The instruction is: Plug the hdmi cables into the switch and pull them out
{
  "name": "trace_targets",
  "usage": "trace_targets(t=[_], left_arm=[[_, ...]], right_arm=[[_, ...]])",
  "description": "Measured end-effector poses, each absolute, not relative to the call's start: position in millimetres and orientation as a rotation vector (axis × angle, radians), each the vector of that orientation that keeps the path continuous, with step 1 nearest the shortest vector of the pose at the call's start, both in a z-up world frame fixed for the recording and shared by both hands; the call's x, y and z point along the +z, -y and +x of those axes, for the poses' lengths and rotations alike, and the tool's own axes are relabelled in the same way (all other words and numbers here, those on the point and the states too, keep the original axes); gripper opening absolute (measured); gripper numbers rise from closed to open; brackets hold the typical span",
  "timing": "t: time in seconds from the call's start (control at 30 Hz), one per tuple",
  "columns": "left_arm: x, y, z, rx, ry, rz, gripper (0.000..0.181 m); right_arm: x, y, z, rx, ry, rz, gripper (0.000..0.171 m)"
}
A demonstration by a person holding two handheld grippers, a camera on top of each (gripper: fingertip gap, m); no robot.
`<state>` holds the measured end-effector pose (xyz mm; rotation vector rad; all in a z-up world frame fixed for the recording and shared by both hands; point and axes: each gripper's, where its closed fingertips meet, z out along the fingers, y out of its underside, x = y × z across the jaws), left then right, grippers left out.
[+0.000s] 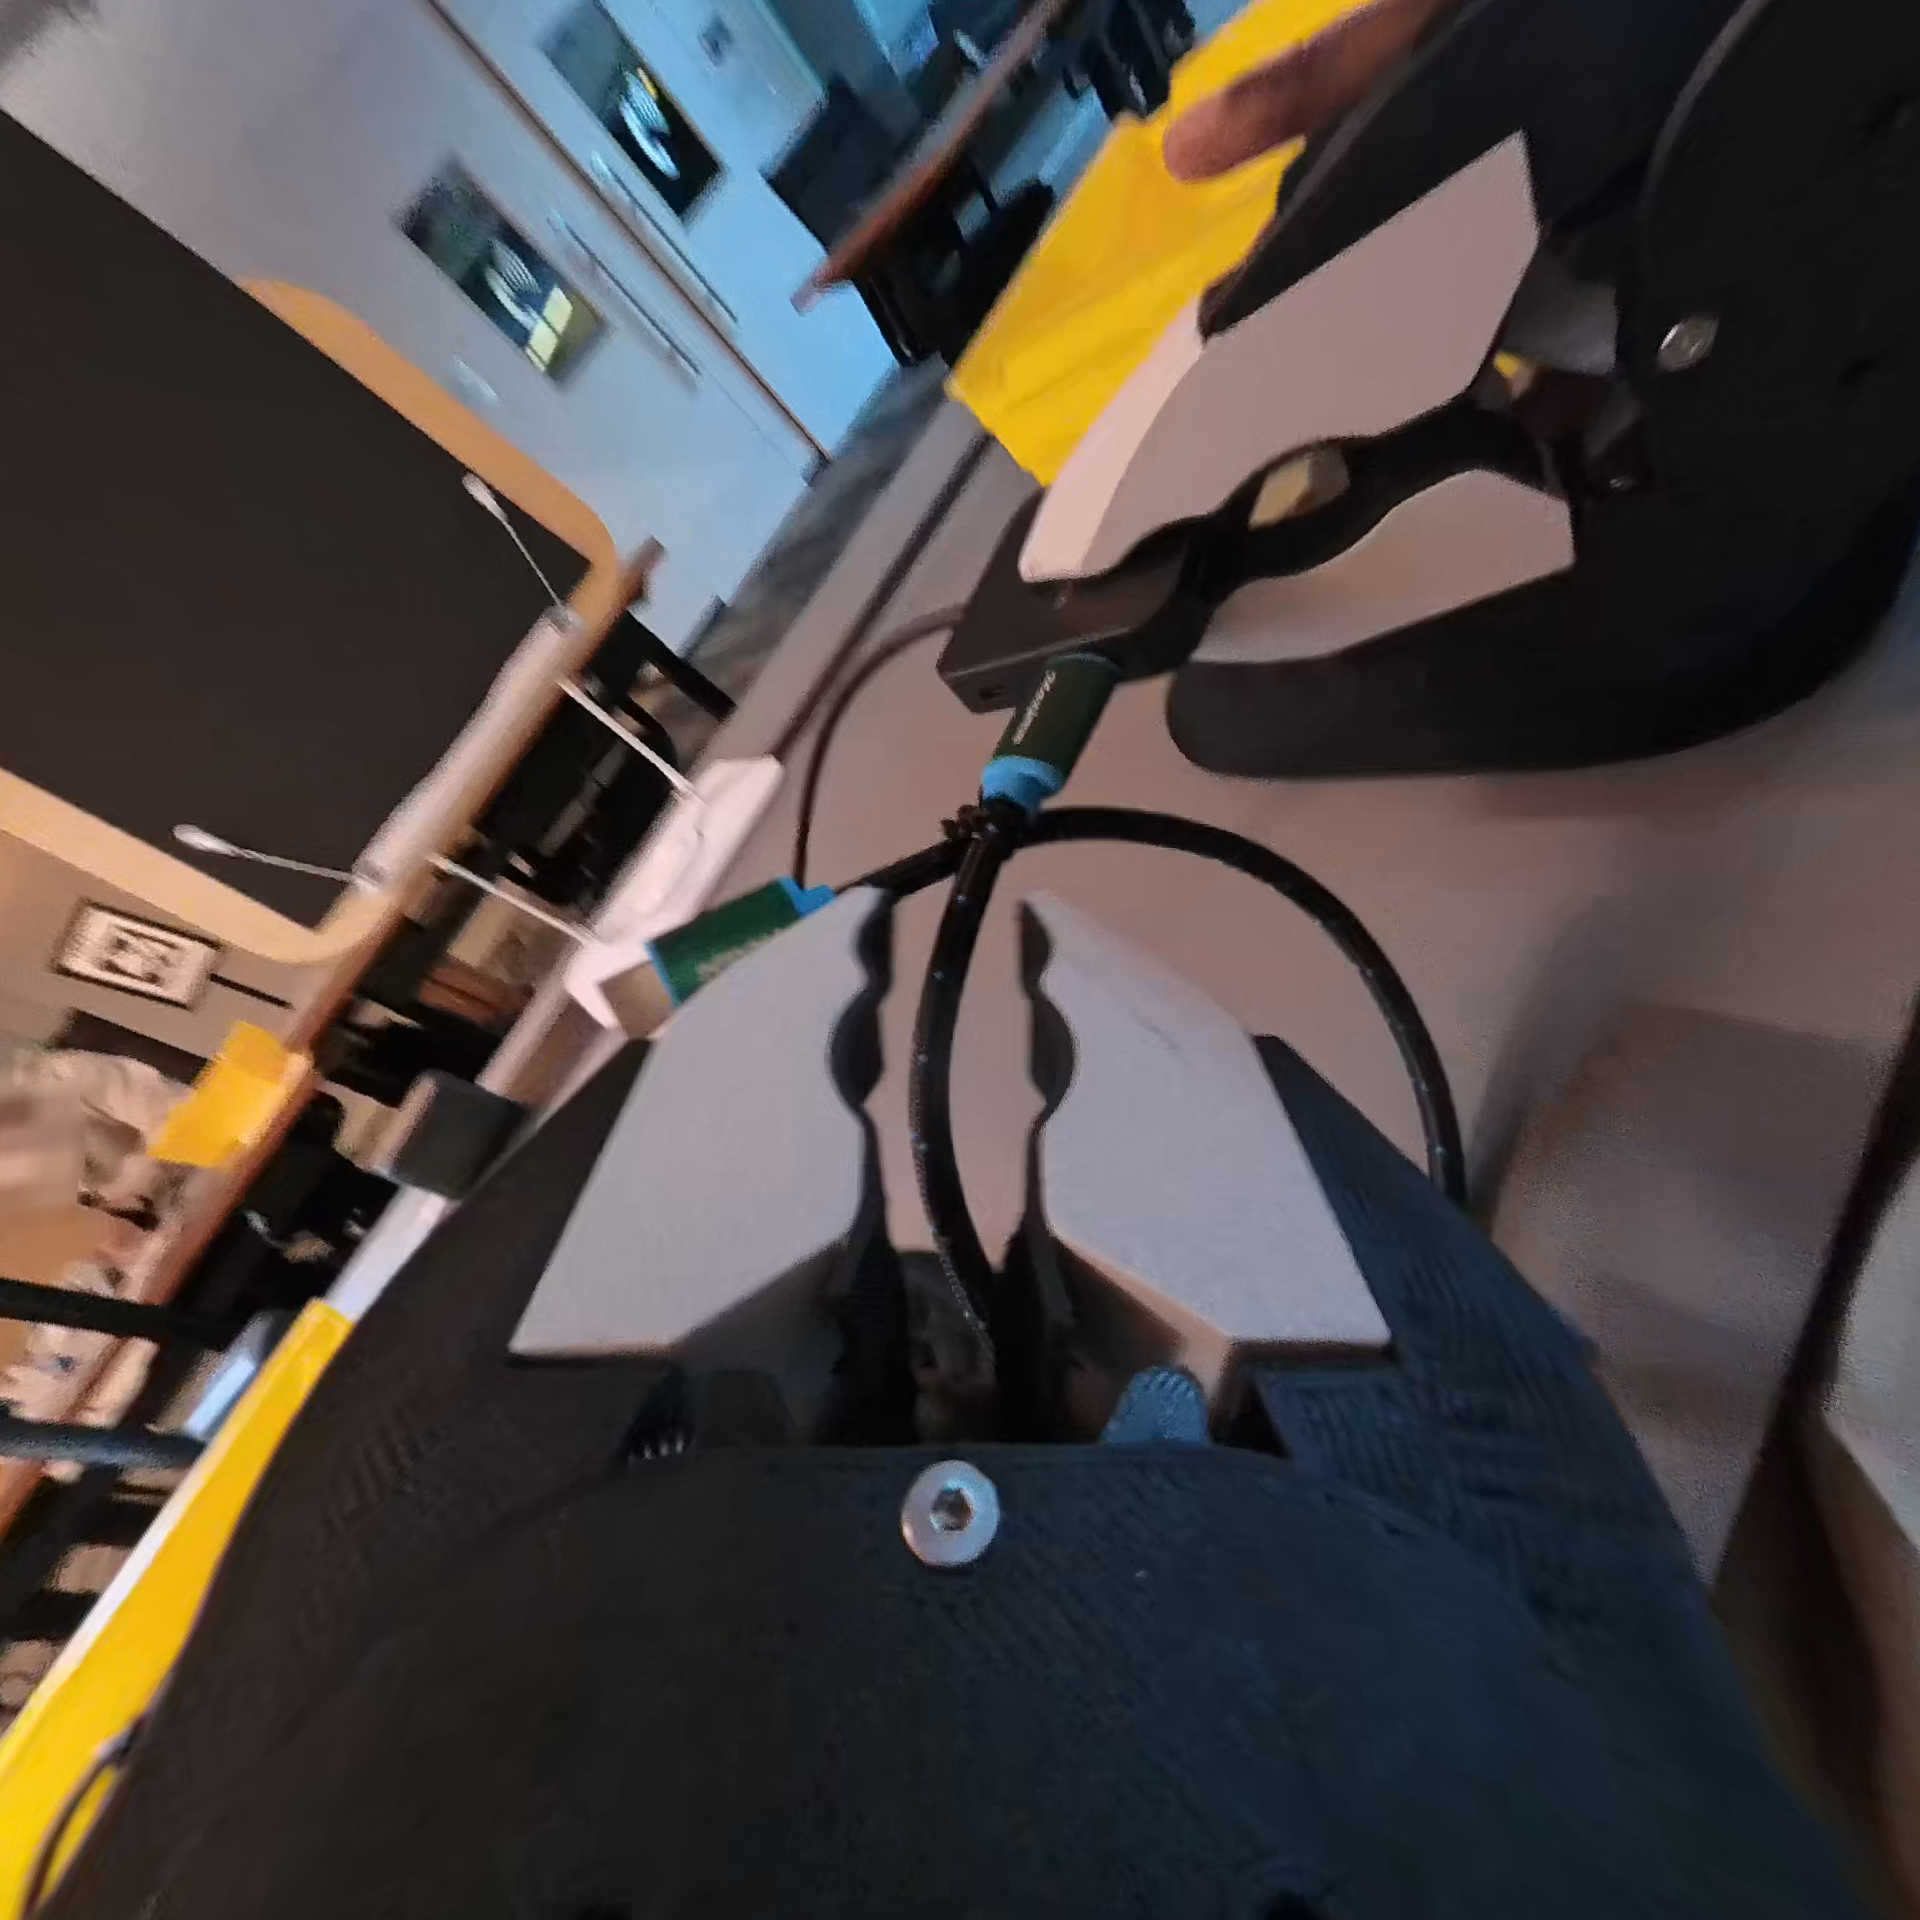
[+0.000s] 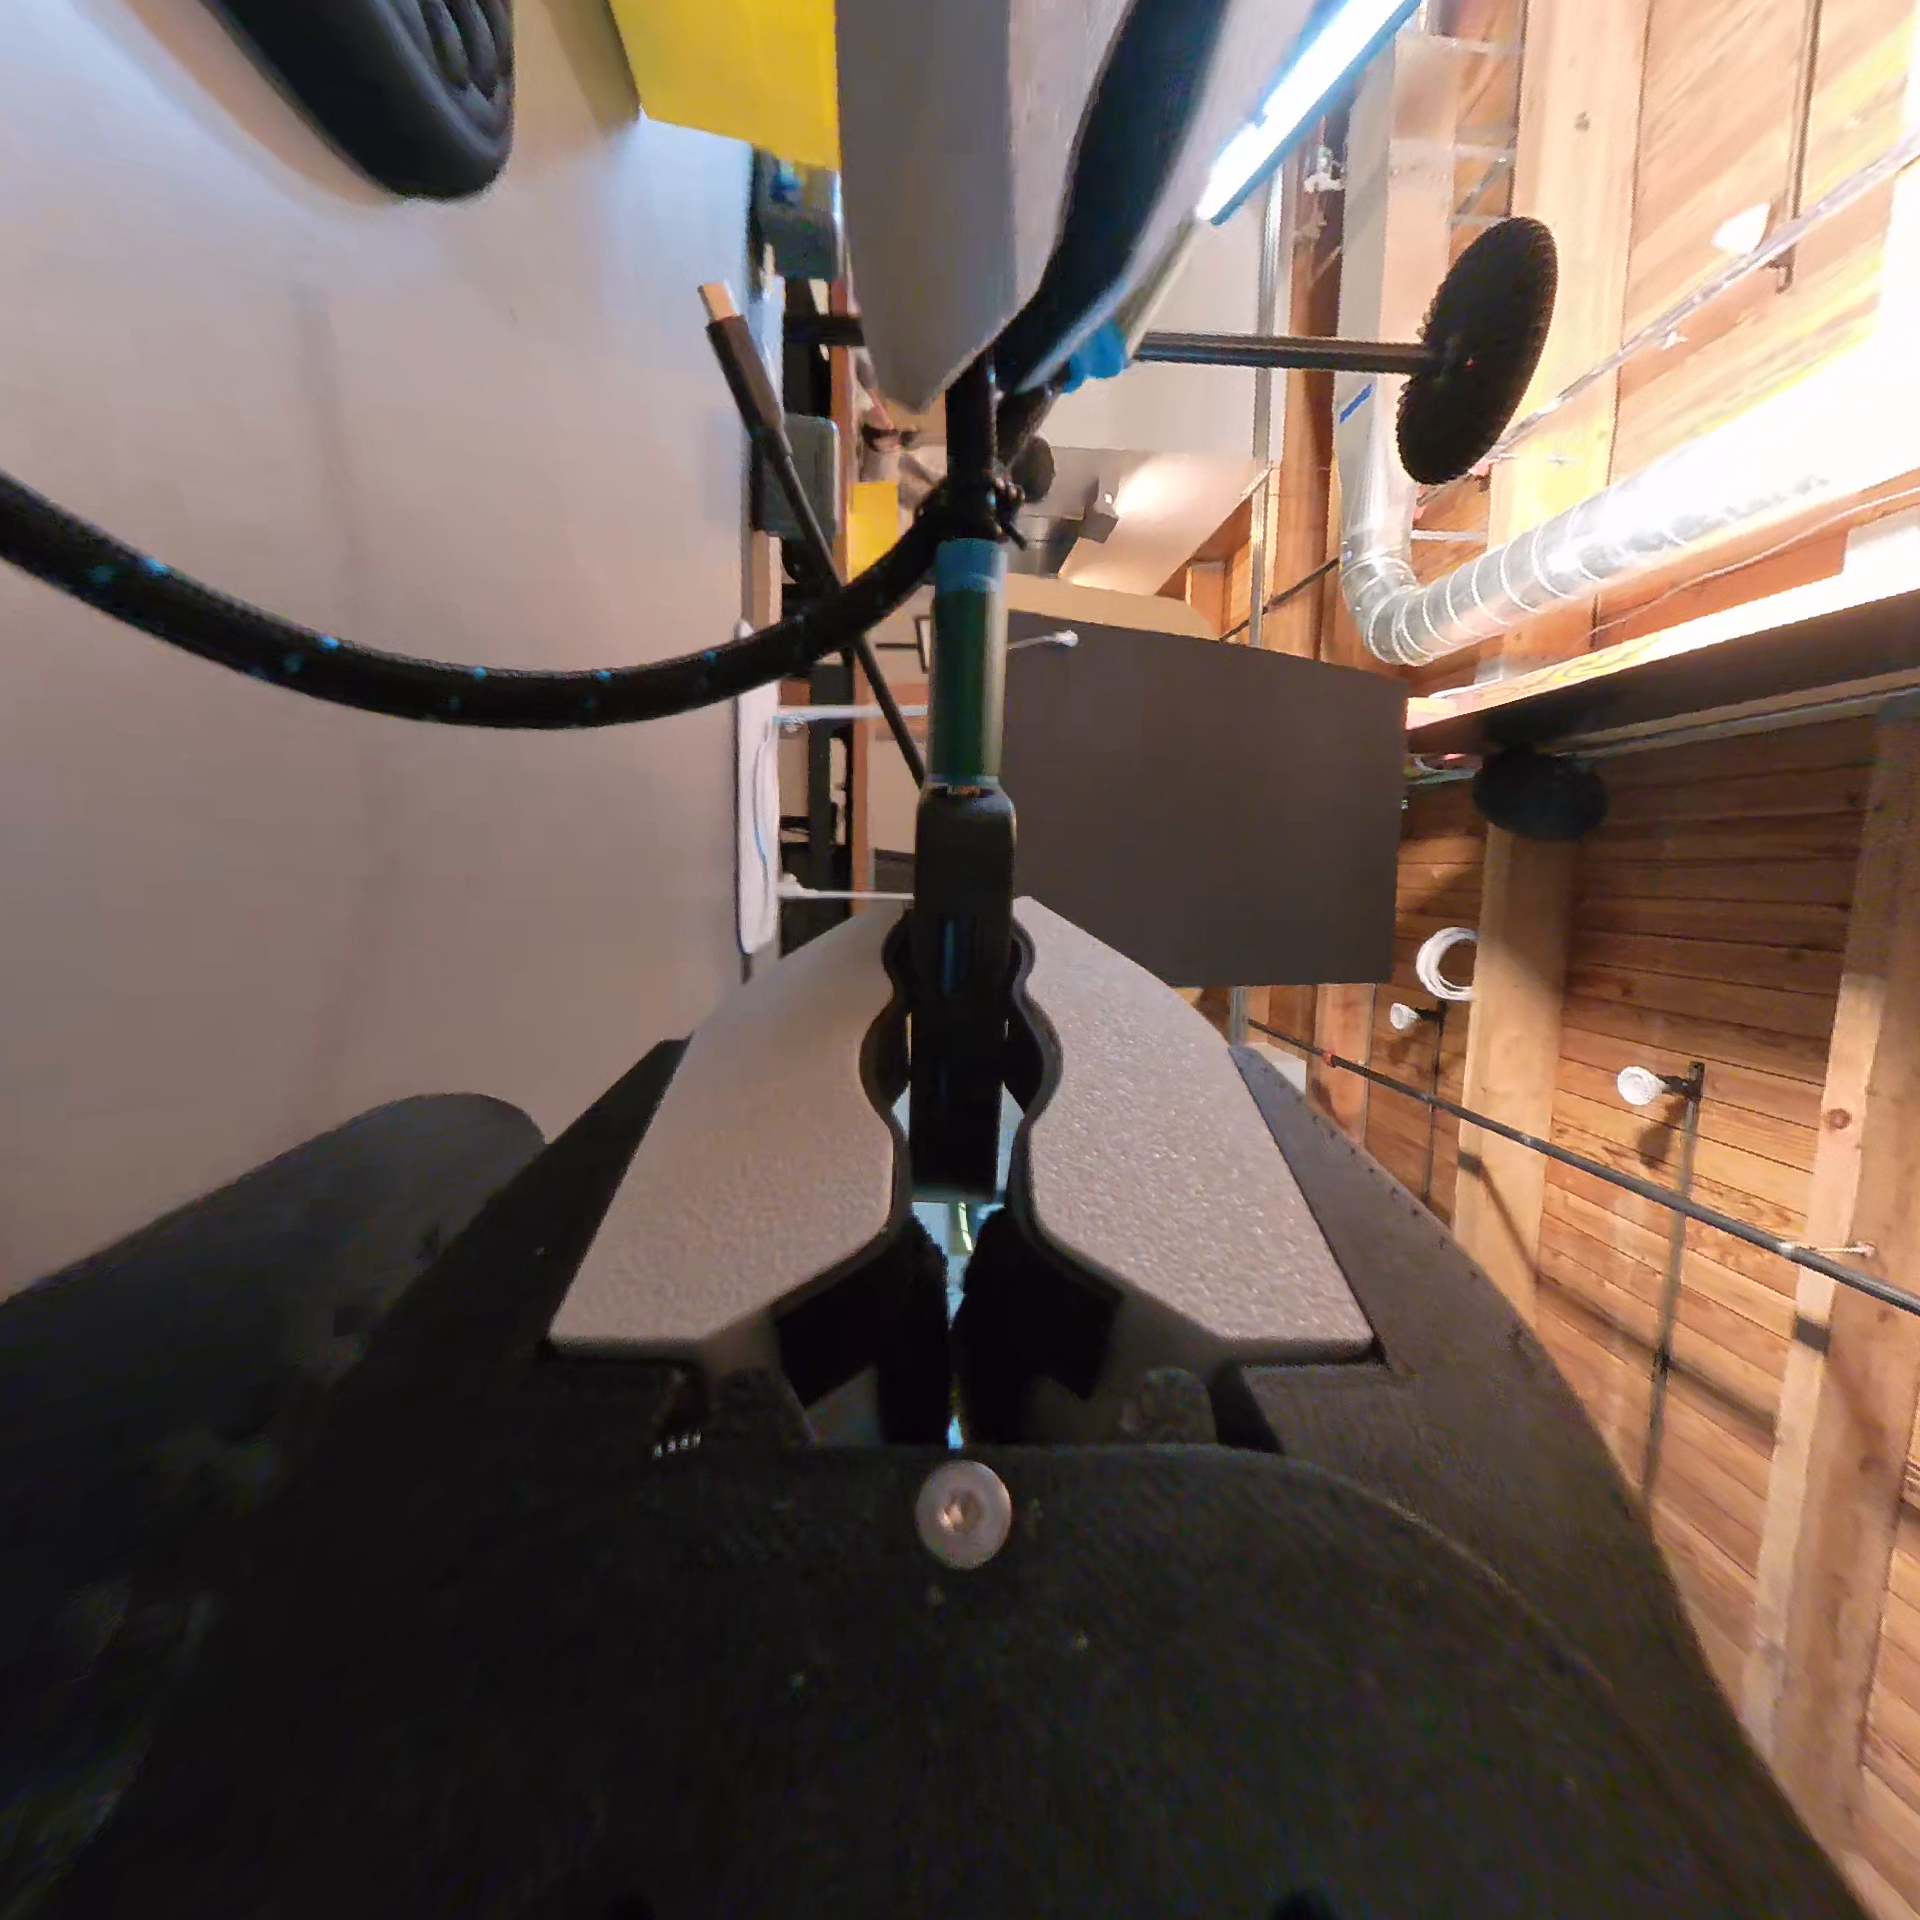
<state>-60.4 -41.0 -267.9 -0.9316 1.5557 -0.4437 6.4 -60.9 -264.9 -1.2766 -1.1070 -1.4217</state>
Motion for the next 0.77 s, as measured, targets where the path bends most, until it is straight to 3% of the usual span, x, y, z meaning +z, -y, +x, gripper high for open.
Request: trace_targets(t=[0.07, 0.2, 0.27, 0.33, 0.5, 0.63, 0.77], left_arm=[[-247, 49, -60, -0.413, -1.49, -0.792, 0.044], [-235, 74, -44, -0.195, -1.503, -0.527, 0.046], [-243, 61, -32, -0.011, -1.51, -0.529, 0.039], [-253, 52, -25, 0.03, -1.536, -0.547, 0.014], [-241, 55, -29, 0.056, -1.431, -0.458, 0.013], [-213, 53, -43, -0.04, -1.24, -0.403, 0.012], [-197, 69, -51, -0.203, -1.144, -0.326, 0.012]], right_arm=[[-260, 62, 12, -1.493, 1.116, -1.249, 0.014], [-253, 59, 8, -1.528, 1.144, -1.21, 0.014], [-247, 58, 1, -1.546, 1.148, -1.182, 0.014], [-241, 58, -4, -1.561, 1.141, -1.158, 0.014], [-230, 61, -10, -1.492, 1.106, -1.07, 0.016], [-194, 96, -34, -0.785, 0.926, -0.924, 0.04], [-151, 126, -13, 0.449, 0.389, -0.859, 0.097]])
